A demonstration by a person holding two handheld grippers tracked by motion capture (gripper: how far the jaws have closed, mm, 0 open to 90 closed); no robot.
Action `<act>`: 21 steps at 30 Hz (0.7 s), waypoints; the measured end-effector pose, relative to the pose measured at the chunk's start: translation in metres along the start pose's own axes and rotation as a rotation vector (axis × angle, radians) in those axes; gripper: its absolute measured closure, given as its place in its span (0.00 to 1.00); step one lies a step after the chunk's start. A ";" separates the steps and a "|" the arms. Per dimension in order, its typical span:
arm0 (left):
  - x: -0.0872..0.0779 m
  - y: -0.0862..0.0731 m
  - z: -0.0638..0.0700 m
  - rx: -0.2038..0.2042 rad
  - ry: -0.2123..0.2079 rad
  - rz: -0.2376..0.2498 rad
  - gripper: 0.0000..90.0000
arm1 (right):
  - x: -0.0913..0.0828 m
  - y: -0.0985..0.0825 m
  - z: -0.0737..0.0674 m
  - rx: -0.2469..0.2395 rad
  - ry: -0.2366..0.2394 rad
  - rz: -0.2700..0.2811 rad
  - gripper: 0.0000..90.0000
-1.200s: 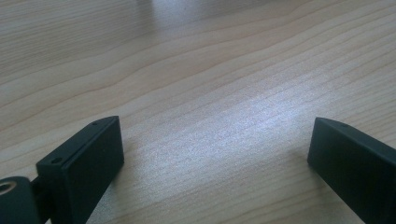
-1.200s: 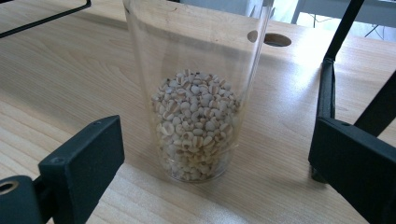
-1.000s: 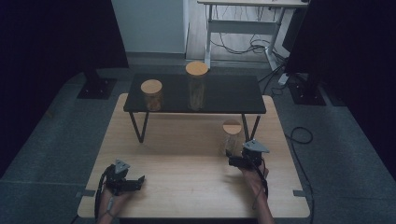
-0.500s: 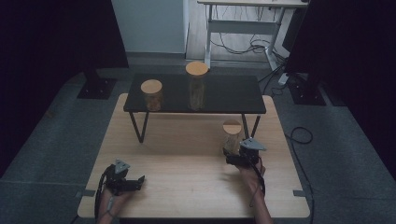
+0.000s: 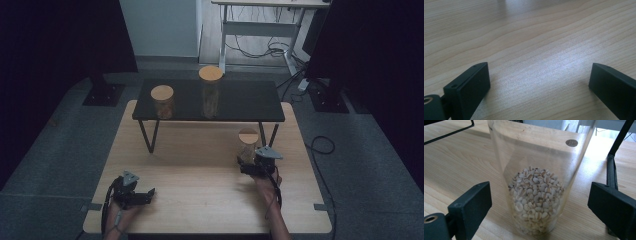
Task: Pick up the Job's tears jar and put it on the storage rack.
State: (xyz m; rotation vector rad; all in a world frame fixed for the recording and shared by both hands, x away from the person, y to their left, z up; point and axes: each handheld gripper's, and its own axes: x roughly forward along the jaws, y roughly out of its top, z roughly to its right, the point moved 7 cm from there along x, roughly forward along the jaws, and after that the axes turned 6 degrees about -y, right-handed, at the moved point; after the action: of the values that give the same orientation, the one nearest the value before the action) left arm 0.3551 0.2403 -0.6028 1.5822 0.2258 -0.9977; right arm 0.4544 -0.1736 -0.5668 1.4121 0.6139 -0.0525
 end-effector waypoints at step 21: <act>0.000 0.000 0.000 0.000 -0.001 0.000 0.03 | 0.013 0.002 -0.004 -0.004 0.003 0.004 0.11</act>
State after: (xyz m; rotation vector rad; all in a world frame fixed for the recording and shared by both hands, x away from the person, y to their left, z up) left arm 0.3551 0.2403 -0.6028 1.5816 0.2255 -0.9979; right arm 0.4641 -0.1652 -0.5710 1.4099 0.6134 -0.0455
